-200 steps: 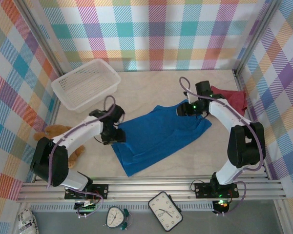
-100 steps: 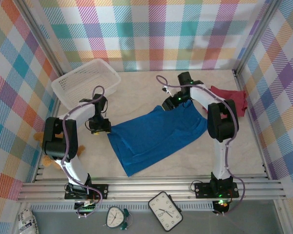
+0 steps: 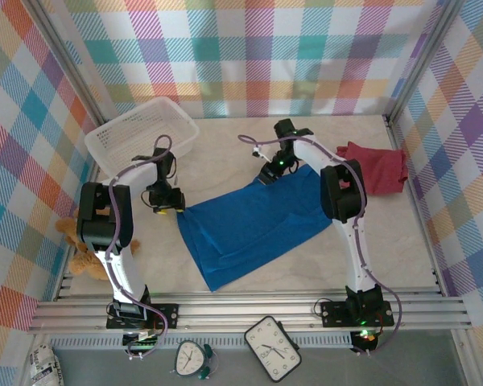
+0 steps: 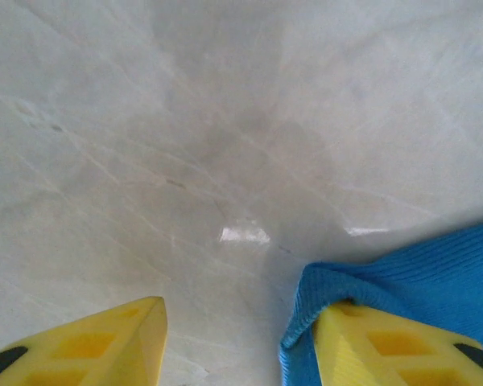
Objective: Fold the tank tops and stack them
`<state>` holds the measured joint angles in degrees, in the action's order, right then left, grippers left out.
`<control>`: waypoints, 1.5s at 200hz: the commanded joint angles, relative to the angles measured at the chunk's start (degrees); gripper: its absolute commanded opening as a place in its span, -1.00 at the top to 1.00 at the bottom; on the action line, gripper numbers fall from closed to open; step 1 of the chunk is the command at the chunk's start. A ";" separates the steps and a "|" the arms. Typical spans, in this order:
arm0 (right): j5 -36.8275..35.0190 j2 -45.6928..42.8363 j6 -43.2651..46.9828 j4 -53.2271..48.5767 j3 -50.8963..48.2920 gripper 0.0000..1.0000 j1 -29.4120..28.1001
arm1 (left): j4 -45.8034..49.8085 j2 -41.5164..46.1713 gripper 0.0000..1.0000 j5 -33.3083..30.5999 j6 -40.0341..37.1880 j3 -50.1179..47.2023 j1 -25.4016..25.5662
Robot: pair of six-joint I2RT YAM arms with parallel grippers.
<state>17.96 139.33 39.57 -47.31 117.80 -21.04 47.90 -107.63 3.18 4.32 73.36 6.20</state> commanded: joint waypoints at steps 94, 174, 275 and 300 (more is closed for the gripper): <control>-4.51 6.21 4.86 -5.95 7.30 0.07 -2.74 | -0.06 -2.83 0.27 8.44 -1.43 0.94 -0.66; -4.86 2.66 2.73 -0.54 3.70 0.81 -2.78 | 0.96 1.88 1.00 10.68 -2.51 0.35 -0.66; -4.18 -8.33 -2.30 9.72 -8.81 0.91 -1.78 | 1.07 10.64 1.00 10.74 -4.48 -3.18 2.18; -3.45 -12.11 -4.97 13.63 -13.83 0.91 -1.21 | 1.14 13.48 1.00 9.92 -5.10 -5.16 3.96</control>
<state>12.62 132.68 38.22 -38.20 107.42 -22.87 47.92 -97.54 13.43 0.97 70.50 8.23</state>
